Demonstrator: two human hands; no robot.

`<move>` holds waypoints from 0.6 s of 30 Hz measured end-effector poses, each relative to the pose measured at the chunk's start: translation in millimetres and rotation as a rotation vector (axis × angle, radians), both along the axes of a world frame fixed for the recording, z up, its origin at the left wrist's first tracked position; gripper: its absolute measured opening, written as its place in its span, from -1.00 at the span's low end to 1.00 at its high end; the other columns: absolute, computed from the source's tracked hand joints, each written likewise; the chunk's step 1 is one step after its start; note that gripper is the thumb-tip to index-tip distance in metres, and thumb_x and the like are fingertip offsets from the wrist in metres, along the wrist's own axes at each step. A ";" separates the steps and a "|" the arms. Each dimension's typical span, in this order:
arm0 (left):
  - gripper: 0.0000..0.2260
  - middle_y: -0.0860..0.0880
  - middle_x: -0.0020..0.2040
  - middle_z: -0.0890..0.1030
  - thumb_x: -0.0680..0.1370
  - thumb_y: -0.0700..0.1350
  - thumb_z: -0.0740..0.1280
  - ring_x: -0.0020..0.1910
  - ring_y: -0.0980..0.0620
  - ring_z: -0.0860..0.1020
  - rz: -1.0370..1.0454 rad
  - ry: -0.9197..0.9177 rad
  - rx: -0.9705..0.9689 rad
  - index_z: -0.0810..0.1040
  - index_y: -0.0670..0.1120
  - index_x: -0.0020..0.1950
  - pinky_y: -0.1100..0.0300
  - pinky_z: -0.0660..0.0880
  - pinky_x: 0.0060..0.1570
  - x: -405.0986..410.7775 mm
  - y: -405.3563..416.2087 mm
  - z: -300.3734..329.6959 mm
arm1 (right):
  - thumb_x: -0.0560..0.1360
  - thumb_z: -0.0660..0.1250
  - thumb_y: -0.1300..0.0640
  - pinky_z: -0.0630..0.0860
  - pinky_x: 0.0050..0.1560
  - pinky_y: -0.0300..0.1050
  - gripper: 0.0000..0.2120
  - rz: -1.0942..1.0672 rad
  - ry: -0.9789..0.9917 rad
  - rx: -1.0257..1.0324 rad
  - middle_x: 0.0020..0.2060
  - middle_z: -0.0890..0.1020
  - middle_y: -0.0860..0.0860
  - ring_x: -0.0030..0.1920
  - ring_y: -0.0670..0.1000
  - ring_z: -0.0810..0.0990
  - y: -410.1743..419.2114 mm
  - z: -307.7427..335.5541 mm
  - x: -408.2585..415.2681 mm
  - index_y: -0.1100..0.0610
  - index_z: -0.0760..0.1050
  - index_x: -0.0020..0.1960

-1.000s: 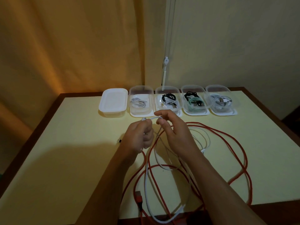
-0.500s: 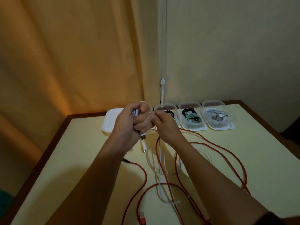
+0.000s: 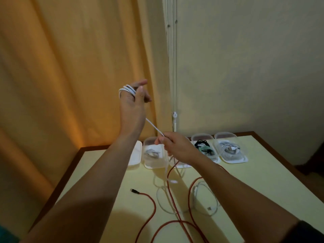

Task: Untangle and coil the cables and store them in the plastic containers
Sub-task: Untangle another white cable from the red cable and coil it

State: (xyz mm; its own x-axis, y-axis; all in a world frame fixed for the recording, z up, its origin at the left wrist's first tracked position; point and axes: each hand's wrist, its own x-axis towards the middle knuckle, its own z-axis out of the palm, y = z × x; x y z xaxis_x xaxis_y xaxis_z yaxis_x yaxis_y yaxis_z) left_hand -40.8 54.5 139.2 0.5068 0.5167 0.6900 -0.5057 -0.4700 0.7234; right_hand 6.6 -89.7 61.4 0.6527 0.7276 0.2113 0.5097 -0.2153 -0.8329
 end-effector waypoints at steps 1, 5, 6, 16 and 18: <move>-0.78 0.00 0.03 0.61 0.65 -0.18 0.17 -0.09 0.04 0.55 0.090 0.041 0.135 0.53 -0.14 -0.14 0.28 0.45 -0.02 -0.3 5.3 0.2 | 0.70 0.14 0.19 0.35 -0.30 -0.43 -0.72 0.023 -0.014 0.005 -0.48 0.53 -0.34 -0.41 -0.32 0.47 -2.9 8.5 -2.0 0.20 0.60 -0.01; -0.83 0.04 -0.02 0.60 0.63 -0.16 0.20 -0.09 0.11 0.51 0.268 0.439 0.607 0.53 -0.08 -0.10 0.29 0.39 -0.02 -4.9 20.6 -13.4 | 0.66 0.24 0.08 0.32 -0.34 -0.38 -0.77 0.037 -0.196 0.000 -0.46 0.46 -0.17 -0.41 -0.23 0.43 -7.3 41.7 1.5 0.04 0.67 -0.03; -0.84 0.02 -0.10 0.57 0.65 -0.11 0.19 -0.11 0.05 0.51 0.259 0.551 0.646 0.54 -0.06 -0.03 0.17 0.41 -0.06 -8.9 21.6 -16.6 | 0.64 0.28 0.05 0.31 -0.36 -0.32 -0.79 0.018 -0.231 -0.011 -0.47 0.44 -0.14 -0.43 -0.20 0.40 -9.2 49.0 6.4 0.02 0.68 -0.05; -0.56 0.06 -0.52 0.13 0.65 0.19 0.05 -0.58 0.12 0.07 -0.799 0.852 -0.243 0.31 -0.05 -0.31 0.29 0.06 -0.59 -58.9 -18.3 -18.3 | 0.54 0.44 0.02 0.38 -0.28 -0.11 -0.86 0.048 -0.325 0.075 -0.36 0.56 0.11 -0.36 -0.10 0.42 -22.7 71.5 14.4 0.06 0.60 -0.13; -0.62 0.09 -0.57 0.13 0.63 0.10 0.12 -0.62 0.15 0.06 -0.959 0.724 -0.416 0.27 -0.02 -0.35 0.27 0.02 -0.58 -68.0 -19.9 -18.9 | 0.59 0.37 0.03 0.33 -0.29 -0.16 -0.80 0.023 -0.342 0.088 -0.41 0.47 -0.01 -0.39 -0.14 0.37 -24.5 61.1 12.1 0.09 0.53 -0.17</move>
